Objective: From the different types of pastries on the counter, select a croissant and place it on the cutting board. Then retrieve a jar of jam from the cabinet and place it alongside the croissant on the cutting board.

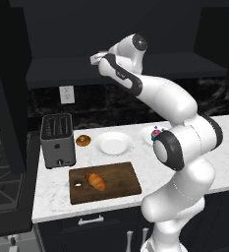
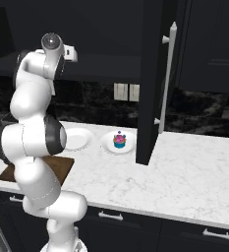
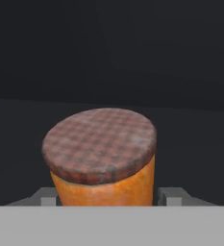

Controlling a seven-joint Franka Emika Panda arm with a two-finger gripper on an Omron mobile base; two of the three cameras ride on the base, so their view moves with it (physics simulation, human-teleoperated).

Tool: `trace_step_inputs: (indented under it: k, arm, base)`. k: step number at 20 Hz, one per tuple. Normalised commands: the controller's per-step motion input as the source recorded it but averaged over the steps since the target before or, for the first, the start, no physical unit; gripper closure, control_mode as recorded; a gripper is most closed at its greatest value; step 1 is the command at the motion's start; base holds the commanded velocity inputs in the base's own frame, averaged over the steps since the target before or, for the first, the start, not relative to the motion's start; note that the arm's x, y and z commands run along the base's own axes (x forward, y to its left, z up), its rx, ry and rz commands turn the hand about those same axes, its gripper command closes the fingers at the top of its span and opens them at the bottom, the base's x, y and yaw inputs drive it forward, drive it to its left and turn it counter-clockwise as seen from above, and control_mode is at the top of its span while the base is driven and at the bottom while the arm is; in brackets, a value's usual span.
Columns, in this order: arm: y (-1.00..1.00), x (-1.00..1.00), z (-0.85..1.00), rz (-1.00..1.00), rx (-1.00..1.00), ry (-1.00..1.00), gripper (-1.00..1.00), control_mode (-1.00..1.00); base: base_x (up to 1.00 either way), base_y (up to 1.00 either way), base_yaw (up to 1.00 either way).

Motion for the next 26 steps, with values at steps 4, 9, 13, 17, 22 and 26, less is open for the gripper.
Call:
trace_step_inputs:
  k: [4, 9, 13, 17, 22, 26]
  arm:
    - [0.00, 0.00, 0.00, 0.00, 0.00, 0.00, 1.00, -1.00]
    - [-0.13, -0.13, 0.55, 0.02, -0.01, -0.10, 1.00, -1.00]
    - [-0.11, -0.30, 0.50, 0.03, 0.00, -0.18, 1.00, -1.00]
    - [0.00, -0.44, 0.00, -0.01, 0.00, 0.00, 1.00, -1.00]
    - [-0.03, -1.00, 0.01, -0.01, -0.02, -0.12, 1.00, -1.00]
    - [0.00, -1.00, 0.09, 0.00, -0.08, -0.22, 1.00, -1.00]
  base:
    - [0.00, 0.00, 0.00]
    - [0.00, 0.00, 0.00]
    - [0.00, 0.00, 0.00]
    - [0.00, 0.00, 0.00]
    - [0.00, 0.00, 0.00]
    - [0.00, 0.00, 0.00]
